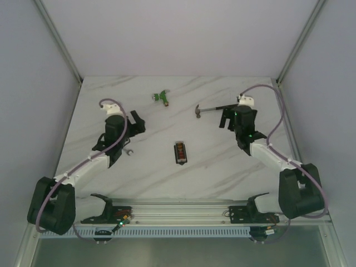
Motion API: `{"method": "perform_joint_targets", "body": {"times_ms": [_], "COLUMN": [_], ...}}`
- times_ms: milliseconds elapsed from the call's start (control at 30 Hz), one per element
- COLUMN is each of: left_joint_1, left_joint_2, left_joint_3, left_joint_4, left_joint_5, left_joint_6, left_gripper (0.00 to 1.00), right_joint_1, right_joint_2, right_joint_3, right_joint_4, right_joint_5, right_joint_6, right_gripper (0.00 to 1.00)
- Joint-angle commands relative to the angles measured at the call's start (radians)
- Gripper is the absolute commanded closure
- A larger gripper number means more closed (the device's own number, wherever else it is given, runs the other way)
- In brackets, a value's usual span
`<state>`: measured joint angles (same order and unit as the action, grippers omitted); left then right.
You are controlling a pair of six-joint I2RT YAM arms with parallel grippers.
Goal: Snap on the fuse box
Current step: Reset both arms
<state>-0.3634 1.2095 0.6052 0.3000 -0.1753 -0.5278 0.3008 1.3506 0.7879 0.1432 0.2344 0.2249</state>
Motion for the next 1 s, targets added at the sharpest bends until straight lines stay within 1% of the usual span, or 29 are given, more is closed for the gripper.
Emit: {"method": "perform_joint_targets", "body": {"times_ms": [0,67,167,233,300,333,367,400,467,533,567,600,633,700,733,767,800,867,967], "left_joint_1": [0.142,0.208,0.270,0.286,0.297,0.300,0.302,0.303,0.304,0.311,0.320,0.323,0.323,0.323,0.322,0.320,0.320,0.320,0.319], "left_joint_2": [-0.002,-0.003,0.000,0.017,0.052,0.072,0.088,0.103,0.129,0.168,0.188,0.193,0.233,0.289,0.324,0.345,0.334,0.342,0.338], "left_joint_3": [-0.038,-0.062,-0.137,-0.185,-0.227,-0.247,-0.267,-0.291,-0.323,-0.349,-0.357,-0.365,-0.368,-0.371,-0.369,-0.382,-0.382,-0.369,-0.367], "left_joint_4": [-0.005,0.055,0.202,0.304,0.403,0.452,0.502,0.573,0.691,0.792,0.830,0.868,0.890,0.941,0.966,1.009,0.991,0.982,0.969], "left_joint_5": [-0.204,-0.234,-0.304,-0.333,-0.355,-0.364,-0.364,-0.346,-0.297,-0.263,-0.222,-0.181,-0.135,-0.048,0.008,0.017,0.011,0.004,-0.020], "left_joint_6": [0.108,0.129,0.196,0.266,0.321,0.343,0.353,0.369,0.413,0.432,0.429,0.439,0.456,0.493,0.520,0.532,0.525,0.524,0.517], "left_gripper": [0.00,0.00,0.00,0.00,0.00,0.00,0.00,0.00,0.00,0.00,0.00,0.00,0.00,0.00,0.00,0.00,0.00,0.00,0.00], "right_joint_1": [-0.055,-0.080,-0.117,-0.144,-0.164,-0.165,-0.167,-0.175,-0.181,-0.191,-0.202,-0.216,-0.241,-0.276,-0.278,-0.280,-0.281,-0.282,-0.282], "right_joint_2": [-0.044,-0.056,-0.048,-0.024,0.033,0.056,0.053,0.061,0.075,0.138,0.143,0.128,0.137,0.178,0.182,0.170,0.179,0.172,0.174], "right_joint_3": [-0.145,-0.225,-0.363,-0.440,-0.502,-0.499,-0.472,-0.478,-0.492,-0.539,-0.541,-0.522,-0.523,-0.561,-0.562,-0.551,-0.555,-0.550,-0.553], "right_joint_4": [0.281,0.417,0.631,0.760,0.912,0.929,0.871,0.898,0.949,1.117,1.125,1.054,1.062,1.172,1.178,1.126,1.152,1.125,1.137], "right_joint_5": [0.346,0.387,0.394,0.361,0.292,0.287,0.256,0.203,0.179,0.222,0.220,0.190,0.108,0.011,0.004,-0.003,-0.006,-0.014,-0.015], "right_joint_6": [-0.090,-0.132,-0.191,-0.188,-0.183,-0.191,-0.196,-0.223,-0.248,-0.234,-0.222,-0.208,-0.204,-0.207,-0.209,-0.208,-0.207,-0.208,-0.213], "right_gripper": [0.01,0.01,0.00,0.00,0.00,0.00,0.00,0.00,0.00,0.00,0.00,0.00,0.00,0.00,0.00,0.00,0.00,0.00,0.00]}}
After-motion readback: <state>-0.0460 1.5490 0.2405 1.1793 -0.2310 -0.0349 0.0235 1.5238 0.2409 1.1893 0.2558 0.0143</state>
